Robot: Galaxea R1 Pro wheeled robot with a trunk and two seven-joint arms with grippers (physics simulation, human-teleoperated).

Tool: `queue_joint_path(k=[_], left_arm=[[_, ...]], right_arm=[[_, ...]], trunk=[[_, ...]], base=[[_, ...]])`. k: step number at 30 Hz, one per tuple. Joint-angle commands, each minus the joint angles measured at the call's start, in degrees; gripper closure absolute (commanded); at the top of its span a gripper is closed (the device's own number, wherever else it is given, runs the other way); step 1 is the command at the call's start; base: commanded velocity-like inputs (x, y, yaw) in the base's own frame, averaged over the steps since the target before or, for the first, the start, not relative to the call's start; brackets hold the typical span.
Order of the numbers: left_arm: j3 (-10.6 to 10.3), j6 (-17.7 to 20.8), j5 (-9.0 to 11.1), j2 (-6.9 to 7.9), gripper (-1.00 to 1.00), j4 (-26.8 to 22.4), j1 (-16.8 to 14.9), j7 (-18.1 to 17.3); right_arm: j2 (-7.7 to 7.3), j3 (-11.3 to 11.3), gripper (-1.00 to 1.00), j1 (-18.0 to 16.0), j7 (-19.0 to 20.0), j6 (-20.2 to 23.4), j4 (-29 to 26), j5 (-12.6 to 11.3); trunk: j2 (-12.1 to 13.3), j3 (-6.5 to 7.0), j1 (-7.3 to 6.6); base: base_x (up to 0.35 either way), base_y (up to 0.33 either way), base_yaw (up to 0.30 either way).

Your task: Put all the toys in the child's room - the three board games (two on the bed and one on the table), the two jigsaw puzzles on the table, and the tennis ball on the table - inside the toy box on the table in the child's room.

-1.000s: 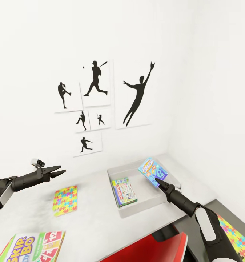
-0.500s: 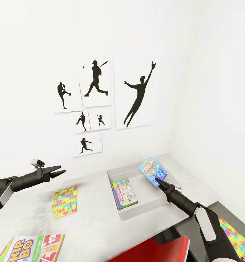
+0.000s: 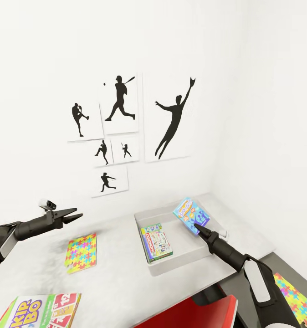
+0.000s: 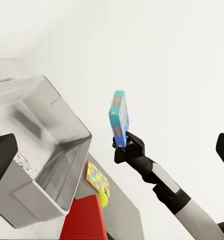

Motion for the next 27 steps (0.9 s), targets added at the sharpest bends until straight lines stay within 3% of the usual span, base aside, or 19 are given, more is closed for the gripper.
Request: queue_joint_path(k=[1, 11, 27], left_arm=[[-0.05, 0.61, 0.05, 0.00, -1.00, 0.00, 0.28, -0.20], [-0.08, 0.61, 0.01, 0.45, -1.00, 0.00, 0.39, -0.20], [-0.09, 0.61, -0.04, 0.47, -1.00, 0.00, 0.40, -0.20]], right_arm=[[0.14, -0.12, 1.00, -0.06, 0.14, -0.02, 0.01, -0.23], [-0.75, -0.03, 1.00, -0.07, -0.88, -2.68, 0.09, -0.47], [-0.63, 0.18, 1.00, -0.07, -2.41, -5.29, 0.14, -0.47]], trunk=[[-0.13, -0.13, 0.04], [-0.13, -0.13, 0.04], [-0.13, -0.13, 0.04]], base=[[0.000, 0.000, 0.000], [0.000, 0.000, 0.000], [0.000, 0.000, 0.000]])
